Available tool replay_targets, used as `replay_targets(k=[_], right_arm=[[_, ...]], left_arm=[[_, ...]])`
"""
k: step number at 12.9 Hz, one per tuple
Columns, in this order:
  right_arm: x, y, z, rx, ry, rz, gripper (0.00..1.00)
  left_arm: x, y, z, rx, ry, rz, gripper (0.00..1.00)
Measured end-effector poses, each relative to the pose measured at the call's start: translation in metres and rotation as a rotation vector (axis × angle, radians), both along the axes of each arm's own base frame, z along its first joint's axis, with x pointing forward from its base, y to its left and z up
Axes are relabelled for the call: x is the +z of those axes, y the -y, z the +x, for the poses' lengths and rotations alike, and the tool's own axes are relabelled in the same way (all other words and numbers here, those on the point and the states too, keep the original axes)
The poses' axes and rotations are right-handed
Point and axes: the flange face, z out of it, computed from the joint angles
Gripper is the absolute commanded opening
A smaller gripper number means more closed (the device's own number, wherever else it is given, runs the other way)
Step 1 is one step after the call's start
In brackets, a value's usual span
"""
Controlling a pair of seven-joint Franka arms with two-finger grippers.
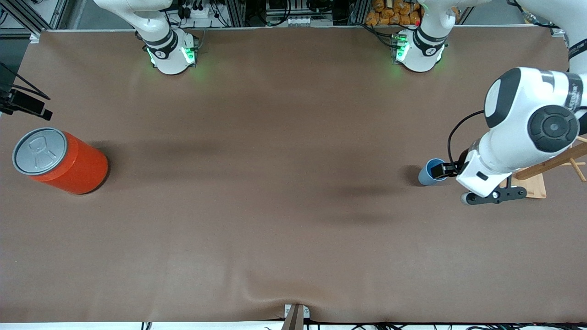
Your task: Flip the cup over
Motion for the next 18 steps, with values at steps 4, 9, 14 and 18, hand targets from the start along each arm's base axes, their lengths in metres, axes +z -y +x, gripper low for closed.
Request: replay_targets(k=[4, 9, 14, 18], right_arm=[[0.0, 0.0, 0.0, 0.0, 0.0, 0.0, 1.0], [0.0, 0.0, 0.0, 0.0, -0.001, 0.0, 1.0], [0.0, 0.0, 0.0, -0.001, -0.003, 0.0, 1.0], [-0.001, 0.0, 0.0, -0.001, -0.003, 0.0, 1.0]], left_arm=[[0.049, 0.0, -0.016, -0.001, 0.031, -0.018, 1.0], [0.156, -0.003, -0.089, -0.048, 0.042, -0.004, 1.0], [0.22, -0.071, -0.148, -0.032, 0.085, -0.103, 1.0], [0.187, -0.069, -0.124, -0.035, 0.062, -0.105, 1.0]])
